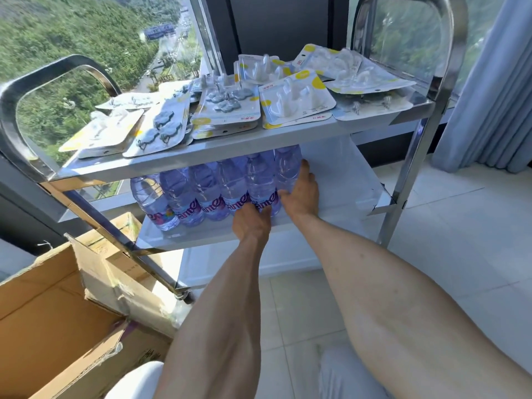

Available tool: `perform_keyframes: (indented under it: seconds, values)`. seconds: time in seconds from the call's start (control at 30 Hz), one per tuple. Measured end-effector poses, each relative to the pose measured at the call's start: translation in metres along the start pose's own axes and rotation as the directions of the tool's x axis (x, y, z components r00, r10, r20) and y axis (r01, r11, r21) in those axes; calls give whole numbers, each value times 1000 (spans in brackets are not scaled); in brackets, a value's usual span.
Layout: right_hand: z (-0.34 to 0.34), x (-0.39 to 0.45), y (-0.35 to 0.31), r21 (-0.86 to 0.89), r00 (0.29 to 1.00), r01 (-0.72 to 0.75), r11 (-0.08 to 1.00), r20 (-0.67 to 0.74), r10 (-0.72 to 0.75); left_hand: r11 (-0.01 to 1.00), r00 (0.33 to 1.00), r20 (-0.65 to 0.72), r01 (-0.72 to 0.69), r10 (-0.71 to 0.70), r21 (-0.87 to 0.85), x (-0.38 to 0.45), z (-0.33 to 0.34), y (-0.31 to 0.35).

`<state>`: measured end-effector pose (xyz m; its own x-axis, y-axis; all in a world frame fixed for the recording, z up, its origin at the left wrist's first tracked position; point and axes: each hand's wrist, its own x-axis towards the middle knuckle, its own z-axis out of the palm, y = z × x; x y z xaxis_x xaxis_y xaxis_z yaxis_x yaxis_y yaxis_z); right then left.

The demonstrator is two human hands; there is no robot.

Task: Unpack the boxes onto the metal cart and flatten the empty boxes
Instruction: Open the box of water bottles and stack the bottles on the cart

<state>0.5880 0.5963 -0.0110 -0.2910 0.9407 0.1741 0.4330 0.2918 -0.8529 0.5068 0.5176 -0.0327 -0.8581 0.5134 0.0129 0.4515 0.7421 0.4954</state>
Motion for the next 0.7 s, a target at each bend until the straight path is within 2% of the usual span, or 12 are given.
perform_keyframes:
  seconds: [0.23,0.37,0.47,0.57,0.7]
  values:
    - [7,7,9,10,999,46,999,-14,-46,994,994,-31,-103,104,18,5,1,-8]
    - [10,6,9,29,999,31,999,-19,-31,994,994,-48,-101,102,28,5,2,-8]
    - [12,-3,9,40,995,-95,995,-20,95,997,996,-47,-81,80,-2,1,2,-6]
    - [11,-21,8,-80,957,-289,954,-33,287,991,991,-39,-131,130,-21,-12,1,-15]
    - [12,-53,-5,-195,970,-242,950,-81,231,970,962,-132,-231,239,70,-28,-18,-40]
